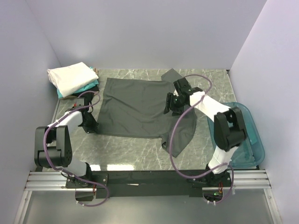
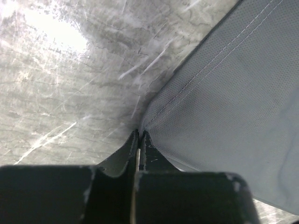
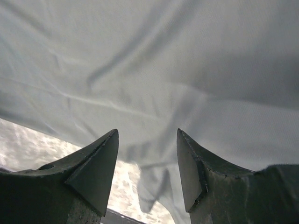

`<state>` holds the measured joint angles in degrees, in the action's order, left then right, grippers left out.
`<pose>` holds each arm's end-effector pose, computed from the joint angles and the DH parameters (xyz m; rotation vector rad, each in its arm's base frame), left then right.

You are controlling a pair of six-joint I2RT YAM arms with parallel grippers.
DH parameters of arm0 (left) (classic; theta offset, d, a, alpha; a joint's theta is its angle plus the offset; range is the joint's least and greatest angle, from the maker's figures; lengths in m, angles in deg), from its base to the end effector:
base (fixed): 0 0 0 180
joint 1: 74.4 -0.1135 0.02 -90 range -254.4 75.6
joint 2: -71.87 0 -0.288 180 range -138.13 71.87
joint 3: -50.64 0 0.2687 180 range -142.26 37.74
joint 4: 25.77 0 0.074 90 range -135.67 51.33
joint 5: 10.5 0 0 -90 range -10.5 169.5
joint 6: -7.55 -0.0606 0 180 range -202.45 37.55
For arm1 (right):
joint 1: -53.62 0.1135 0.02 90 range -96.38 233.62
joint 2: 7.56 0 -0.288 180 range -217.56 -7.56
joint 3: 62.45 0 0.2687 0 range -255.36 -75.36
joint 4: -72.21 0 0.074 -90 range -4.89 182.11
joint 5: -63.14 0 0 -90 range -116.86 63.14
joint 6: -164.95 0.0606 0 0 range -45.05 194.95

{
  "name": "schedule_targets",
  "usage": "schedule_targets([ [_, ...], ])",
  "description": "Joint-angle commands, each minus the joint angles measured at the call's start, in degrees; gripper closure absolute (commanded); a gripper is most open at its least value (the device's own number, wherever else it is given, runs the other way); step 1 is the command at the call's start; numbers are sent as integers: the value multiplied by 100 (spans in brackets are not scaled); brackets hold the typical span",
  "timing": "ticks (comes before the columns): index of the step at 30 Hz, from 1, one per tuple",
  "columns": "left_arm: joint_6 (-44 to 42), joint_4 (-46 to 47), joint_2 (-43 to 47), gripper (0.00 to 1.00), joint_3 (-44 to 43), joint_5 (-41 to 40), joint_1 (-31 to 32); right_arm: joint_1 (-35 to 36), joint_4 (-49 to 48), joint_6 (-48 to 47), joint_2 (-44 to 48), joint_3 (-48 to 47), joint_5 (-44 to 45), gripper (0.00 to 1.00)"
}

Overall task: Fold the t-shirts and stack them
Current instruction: Fold the tshirt

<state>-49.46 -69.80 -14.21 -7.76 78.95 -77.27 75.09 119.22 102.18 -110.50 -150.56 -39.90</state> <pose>0.2801 0.0146 0.1482 -0.8730 2.6909 -0.1052 0.3738 0.1617 0.2081 0.0590 2.7314 0.5668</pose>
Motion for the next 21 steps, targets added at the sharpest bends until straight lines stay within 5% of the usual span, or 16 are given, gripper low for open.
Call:
schedule_targets([
  [1,-126,125,-277,99,93,12,-3,303,122,-86,748,372,467,41],
  [21,-592,327,-14,99,32,759,15,2141,650,2383,4166,4003,1471,43],
])
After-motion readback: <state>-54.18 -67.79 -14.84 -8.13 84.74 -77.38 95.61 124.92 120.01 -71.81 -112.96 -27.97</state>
